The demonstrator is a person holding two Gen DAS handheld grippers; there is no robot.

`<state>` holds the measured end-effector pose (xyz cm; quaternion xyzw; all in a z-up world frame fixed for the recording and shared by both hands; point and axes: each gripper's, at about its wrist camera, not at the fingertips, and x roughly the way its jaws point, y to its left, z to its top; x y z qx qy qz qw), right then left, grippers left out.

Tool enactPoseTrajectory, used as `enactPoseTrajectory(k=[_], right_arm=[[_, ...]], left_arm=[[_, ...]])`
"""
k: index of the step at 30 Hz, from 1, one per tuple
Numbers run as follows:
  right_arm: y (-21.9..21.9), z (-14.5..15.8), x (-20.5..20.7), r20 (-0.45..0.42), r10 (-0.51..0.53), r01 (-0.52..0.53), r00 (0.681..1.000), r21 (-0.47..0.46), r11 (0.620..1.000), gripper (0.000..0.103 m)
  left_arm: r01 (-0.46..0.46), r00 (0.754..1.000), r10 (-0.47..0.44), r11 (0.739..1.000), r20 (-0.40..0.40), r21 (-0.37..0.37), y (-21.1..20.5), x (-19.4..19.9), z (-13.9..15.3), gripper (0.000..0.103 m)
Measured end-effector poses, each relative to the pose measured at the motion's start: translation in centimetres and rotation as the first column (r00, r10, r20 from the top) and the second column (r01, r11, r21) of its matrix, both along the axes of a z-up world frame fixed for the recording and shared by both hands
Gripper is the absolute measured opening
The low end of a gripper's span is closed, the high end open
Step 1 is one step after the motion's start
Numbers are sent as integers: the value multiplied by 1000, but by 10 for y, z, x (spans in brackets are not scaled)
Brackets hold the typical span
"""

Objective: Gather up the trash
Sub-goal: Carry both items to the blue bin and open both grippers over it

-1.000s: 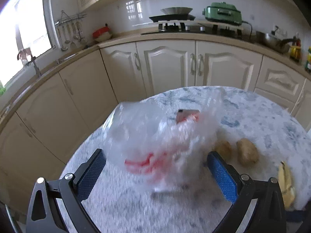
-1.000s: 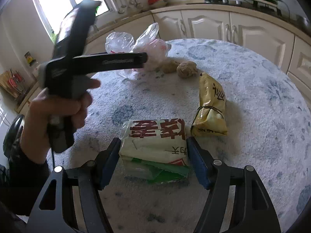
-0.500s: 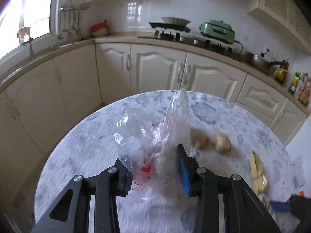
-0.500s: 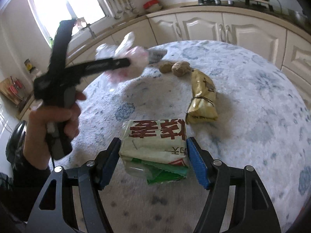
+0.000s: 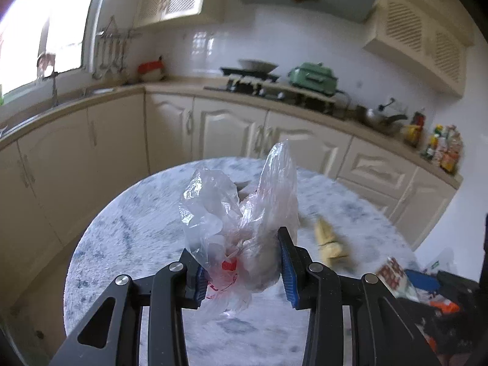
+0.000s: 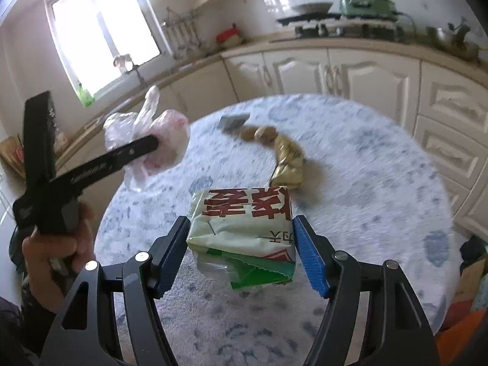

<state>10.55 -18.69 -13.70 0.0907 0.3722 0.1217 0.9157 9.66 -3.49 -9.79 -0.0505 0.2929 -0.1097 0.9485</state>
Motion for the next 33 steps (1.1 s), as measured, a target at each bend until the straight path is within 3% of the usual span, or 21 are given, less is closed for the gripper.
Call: enactPoseTrajectory(k=[13,19,26,33], right_arm=[[-78,53,-40,139,-218,214,966,44,976,70],[-116,67,-62,177,-319,315,931,53,948,70],[-163,77,-91,195,-429,425,882,62,903,70],[-223,70,-129,180,-564,564,806,53,824,70]], left_arm=[[160,982,-158,987,100,-6,-66,-62,32,36],[238,965,-235,971,120,-15,-89,-45,39,36],[358,929,-351,933,120,-39,-127,-24,42,36],[496,868,-492,865,71,-73,-184,10,40,36]])
